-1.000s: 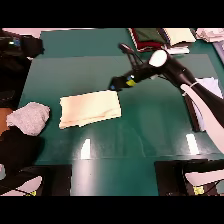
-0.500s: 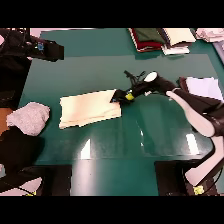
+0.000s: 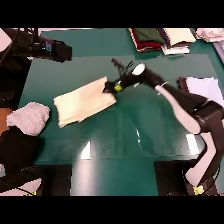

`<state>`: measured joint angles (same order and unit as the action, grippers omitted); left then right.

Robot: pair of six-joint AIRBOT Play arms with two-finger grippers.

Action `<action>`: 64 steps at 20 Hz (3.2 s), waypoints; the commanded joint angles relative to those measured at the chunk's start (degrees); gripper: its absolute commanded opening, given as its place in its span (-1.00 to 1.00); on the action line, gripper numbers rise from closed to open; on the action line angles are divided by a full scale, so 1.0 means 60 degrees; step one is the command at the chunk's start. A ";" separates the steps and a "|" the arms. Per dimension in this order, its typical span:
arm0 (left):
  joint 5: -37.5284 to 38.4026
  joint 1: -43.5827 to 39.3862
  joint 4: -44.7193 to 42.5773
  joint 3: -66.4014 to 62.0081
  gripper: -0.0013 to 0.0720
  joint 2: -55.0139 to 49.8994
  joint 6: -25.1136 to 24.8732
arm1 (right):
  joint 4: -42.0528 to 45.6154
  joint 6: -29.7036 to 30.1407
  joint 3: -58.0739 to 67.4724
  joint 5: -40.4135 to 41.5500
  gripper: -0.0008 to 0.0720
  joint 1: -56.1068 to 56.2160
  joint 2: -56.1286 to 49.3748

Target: Fold the shirts.

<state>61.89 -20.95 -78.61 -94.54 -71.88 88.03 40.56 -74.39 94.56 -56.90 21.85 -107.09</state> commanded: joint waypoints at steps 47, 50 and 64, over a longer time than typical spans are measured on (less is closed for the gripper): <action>-0.0131 -0.0907 0.0674 -0.0004 -0.89 -0.0004 -0.0255 | 0.5880 -0.1614 -0.5697 -0.3238 0.82 -1.3183 0.8983; -0.0127 -0.0903 0.0681 -0.0004 -0.89 -0.0004 -0.0244 | 0.4670 -0.1614 -0.4470 -0.2608 0.82 -1.2152 0.9318; -0.0922 -0.0903 0.0678 -0.0007 -0.89 -0.0004 -0.0244 | 0.3759 -0.1428 -0.2783 -0.1271 -0.68 -0.2871 0.8743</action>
<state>58.39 -26.37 -74.52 -94.54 -71.88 86.54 63.31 -83.85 77.56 -65.47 -3.27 -52.86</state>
